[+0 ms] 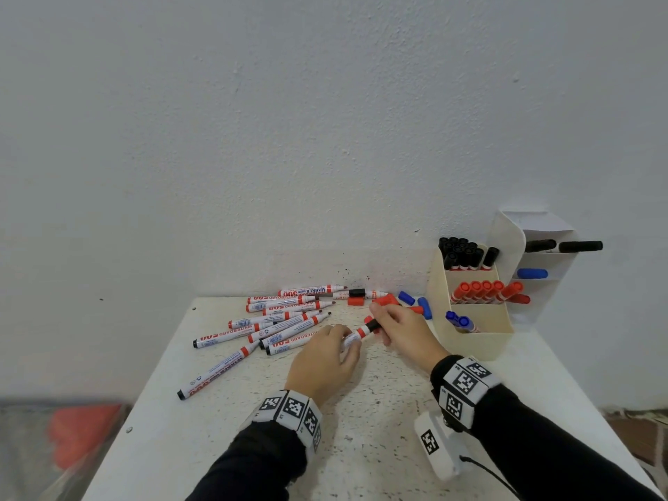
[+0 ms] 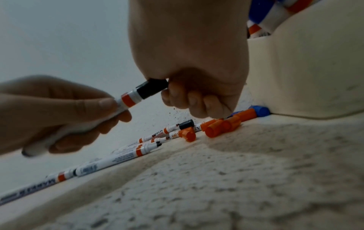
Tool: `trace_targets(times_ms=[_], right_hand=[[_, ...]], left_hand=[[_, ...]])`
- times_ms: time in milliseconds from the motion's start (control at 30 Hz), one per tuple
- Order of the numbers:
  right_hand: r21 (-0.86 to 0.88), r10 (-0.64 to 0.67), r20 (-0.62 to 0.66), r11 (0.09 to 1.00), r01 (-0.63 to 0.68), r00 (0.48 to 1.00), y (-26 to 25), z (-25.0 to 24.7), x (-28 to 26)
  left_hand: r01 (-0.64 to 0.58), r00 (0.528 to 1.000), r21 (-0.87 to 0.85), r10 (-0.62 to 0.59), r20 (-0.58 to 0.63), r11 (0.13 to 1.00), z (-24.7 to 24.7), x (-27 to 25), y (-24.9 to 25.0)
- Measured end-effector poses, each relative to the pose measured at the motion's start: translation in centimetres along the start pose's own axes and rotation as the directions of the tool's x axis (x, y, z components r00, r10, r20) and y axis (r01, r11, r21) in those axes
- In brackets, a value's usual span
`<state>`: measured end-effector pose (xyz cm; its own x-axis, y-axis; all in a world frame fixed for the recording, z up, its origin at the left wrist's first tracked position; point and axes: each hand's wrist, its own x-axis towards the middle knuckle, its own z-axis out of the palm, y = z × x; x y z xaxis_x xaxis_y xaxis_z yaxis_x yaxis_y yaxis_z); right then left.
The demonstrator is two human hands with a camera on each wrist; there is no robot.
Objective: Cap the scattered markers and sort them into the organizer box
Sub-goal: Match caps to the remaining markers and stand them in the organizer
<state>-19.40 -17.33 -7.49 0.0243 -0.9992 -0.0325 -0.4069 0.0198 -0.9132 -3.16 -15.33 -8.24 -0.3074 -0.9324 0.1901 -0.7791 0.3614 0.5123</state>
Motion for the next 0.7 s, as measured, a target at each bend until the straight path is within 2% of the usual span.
trace_targets(times_ms=[100, 167, 267, 367, 500, 600, 700], right_hand=[[-0.162, 0.076, 0.016, 0.984, -0.073, 0.997, -0.5, 0.2, -0.2], [-0.174, 0.070, -0.018, 0.982, -0.072, 0.997, -1.0, 0.5, -0.4], [-0.105, 0.001, -0.075, 0.994, -0.009, 0.997, -1.5, 0.8, -0.9], [-0.034, -0.076, -0.057, 0.997, 0.074, 0.996, -2.0, 0.5, -1.2], [-0.001, -0.147, -0.058, 0.989, 0.147, 0.987, -2.7, -0.2, -1.4], [-0.022, -0.160, -0.072, 0.987, 0.159, 0.984, -2.6, -0.3, -1.5], [-0.043, -0.226, -0.108, 0.974, 0.223, 0.968, -2.2, -0.2, -1.6]], left_hand=[[-0.050, 0.997, 0.173, 0.040, 0.061, 0.984, -0.2, -0.1, 0.5], [-0.054, 0.995, 0.238, 0.033, 0.091, 0.970, -0.2, -0.3, 1.0], [-0.013, 0.985, 0.145, -0.013, 0.172, 0.989, -0.4, -0.4, 1.8], [0.023, 0.968, -0.029, -0.015, 0.251, 0.999, -1.5, -0.2, 2.8], [0.102, 0.932, -0.229, -0.013, 0.361, 0.968, -3.0, 0.3, 4.0], [0.089, 0.930, -0.211, -0.005, 0.368, 0.974, -3.0, 0.5, 4.2], [0.089, 0.943, -0.172, -0.027, 0.332, 0.981, -2.4, 0.6, 3.8]])
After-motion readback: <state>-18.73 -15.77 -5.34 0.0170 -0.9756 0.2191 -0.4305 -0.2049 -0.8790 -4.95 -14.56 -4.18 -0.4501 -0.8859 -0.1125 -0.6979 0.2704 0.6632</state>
